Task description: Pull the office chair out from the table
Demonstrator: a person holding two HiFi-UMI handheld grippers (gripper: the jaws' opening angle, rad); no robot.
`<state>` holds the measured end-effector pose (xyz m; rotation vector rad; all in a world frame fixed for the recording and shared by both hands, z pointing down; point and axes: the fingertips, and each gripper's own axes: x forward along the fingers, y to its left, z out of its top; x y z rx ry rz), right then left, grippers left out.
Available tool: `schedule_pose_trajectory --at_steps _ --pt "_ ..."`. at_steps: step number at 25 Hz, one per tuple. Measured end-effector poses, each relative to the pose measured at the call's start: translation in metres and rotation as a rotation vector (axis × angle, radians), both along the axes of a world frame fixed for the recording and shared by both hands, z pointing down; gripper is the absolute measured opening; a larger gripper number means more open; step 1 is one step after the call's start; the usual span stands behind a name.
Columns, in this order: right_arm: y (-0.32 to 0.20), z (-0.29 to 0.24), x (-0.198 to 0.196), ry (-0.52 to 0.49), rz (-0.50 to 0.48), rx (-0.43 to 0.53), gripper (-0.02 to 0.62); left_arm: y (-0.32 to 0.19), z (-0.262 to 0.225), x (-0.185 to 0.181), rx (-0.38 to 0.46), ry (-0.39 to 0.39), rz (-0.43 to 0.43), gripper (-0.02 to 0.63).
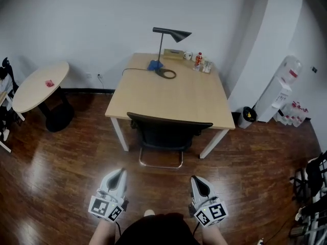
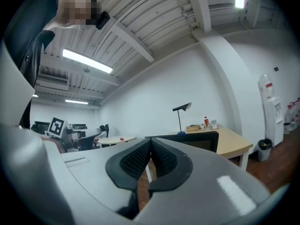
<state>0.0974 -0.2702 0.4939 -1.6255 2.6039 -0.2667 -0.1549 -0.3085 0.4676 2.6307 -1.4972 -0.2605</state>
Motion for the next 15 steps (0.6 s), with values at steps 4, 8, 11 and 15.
schedule_pose_trajectory --at_steps 4,8,11,15 --pt "-0.010 0.008 -0.003 0.010 0.005 -0.030 0.014 -0.012 0.013 -0.008 -0.032 0.003 0.000 0.002" --pt "-0.028 0.009 -0.007 0.029 -0.012 -0.016 0.014 -0.030 0.021 -0.005 -0.039 -0.017 0.006 0.002" --pt "-0.050 0.009 0.001 0.022 -0.007 -0.002 0.014 -0.050 0.019 0.001 -0.024 -0.024 0.003 0.002" --pt "-0.079 0.011 0.024 0.019 0.003 -0.002 0.014 -0.080 0.016 0.011 -0.013 -0.032 -0.012 0.002"
